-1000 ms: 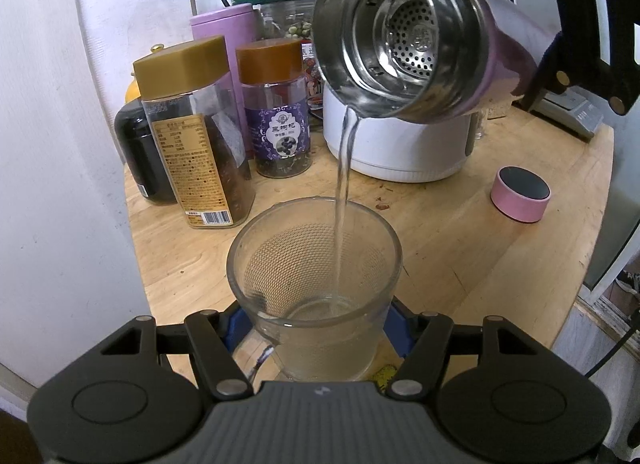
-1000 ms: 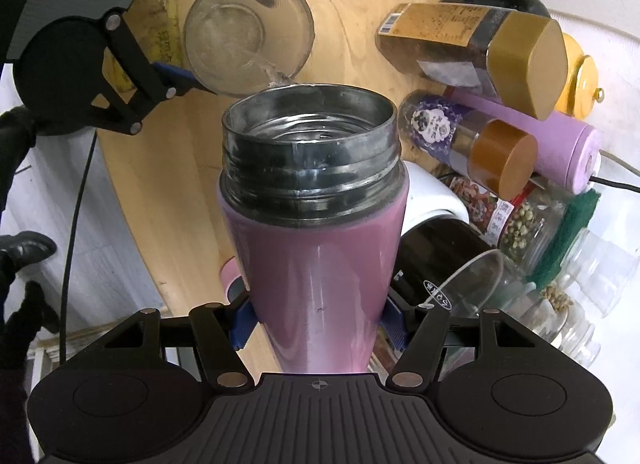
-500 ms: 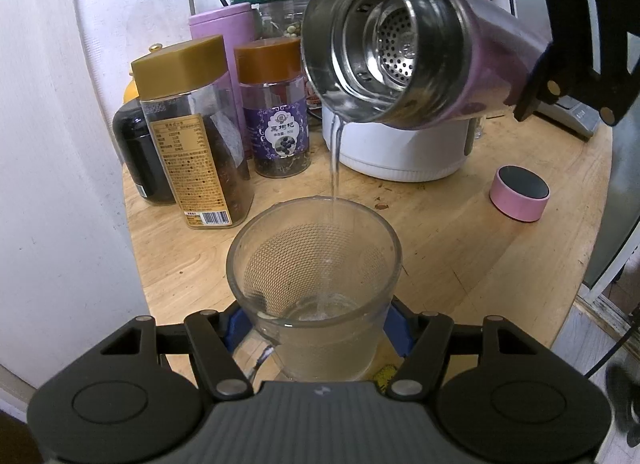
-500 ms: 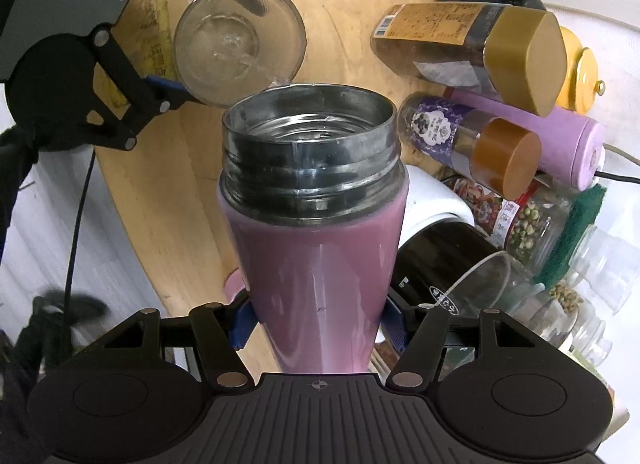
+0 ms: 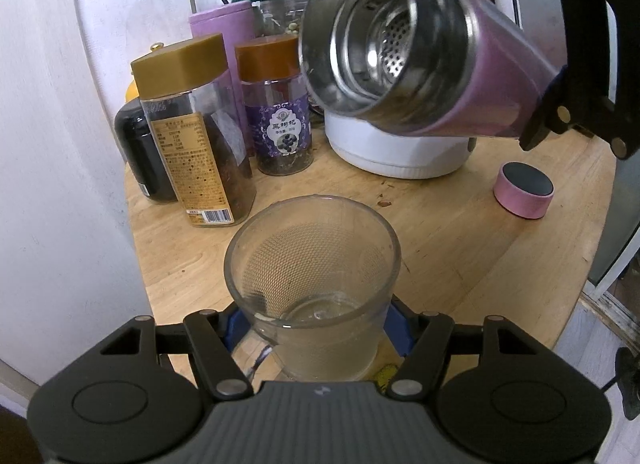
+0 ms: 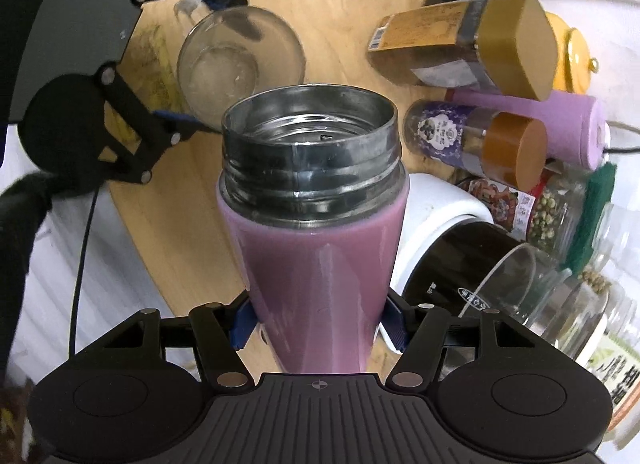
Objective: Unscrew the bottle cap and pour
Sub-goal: 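Rotate the pink bottle upright with the right gripper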
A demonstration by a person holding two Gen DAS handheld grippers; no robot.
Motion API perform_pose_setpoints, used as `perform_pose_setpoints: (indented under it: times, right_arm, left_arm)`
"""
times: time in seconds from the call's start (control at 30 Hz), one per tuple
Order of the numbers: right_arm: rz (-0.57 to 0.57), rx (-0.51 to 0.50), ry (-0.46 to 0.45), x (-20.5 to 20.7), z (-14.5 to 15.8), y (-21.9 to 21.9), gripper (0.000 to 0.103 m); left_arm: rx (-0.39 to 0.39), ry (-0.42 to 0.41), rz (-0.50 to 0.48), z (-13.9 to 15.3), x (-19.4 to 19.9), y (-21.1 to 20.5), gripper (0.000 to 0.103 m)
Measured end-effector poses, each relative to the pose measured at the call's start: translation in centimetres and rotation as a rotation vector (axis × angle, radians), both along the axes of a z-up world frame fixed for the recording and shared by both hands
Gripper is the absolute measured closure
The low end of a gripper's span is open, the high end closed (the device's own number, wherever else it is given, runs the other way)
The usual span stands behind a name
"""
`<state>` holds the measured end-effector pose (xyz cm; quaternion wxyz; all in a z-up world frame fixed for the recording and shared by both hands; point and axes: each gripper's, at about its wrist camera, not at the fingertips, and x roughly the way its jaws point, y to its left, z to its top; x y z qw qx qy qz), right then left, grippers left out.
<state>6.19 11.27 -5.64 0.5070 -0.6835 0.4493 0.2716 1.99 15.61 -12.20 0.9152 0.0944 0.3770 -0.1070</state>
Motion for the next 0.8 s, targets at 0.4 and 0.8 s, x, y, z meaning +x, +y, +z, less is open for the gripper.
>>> perform_pose_setpoints:
  times: [0.4,0.8]
  right_arm:
    - [-0.104,0.175,0.0,0.7,1.1,-2.7,0.04]
    - [-0.197,0.327,-0.018,0.6,1.0,-4.8,0.04]
  left_arm:
    - [-0.005,0.02,0.007,0.3,0.3,-0.1,0.035]
    - [-0.002,0.025,0.036,0.3,0.2,-0.3,0.035]
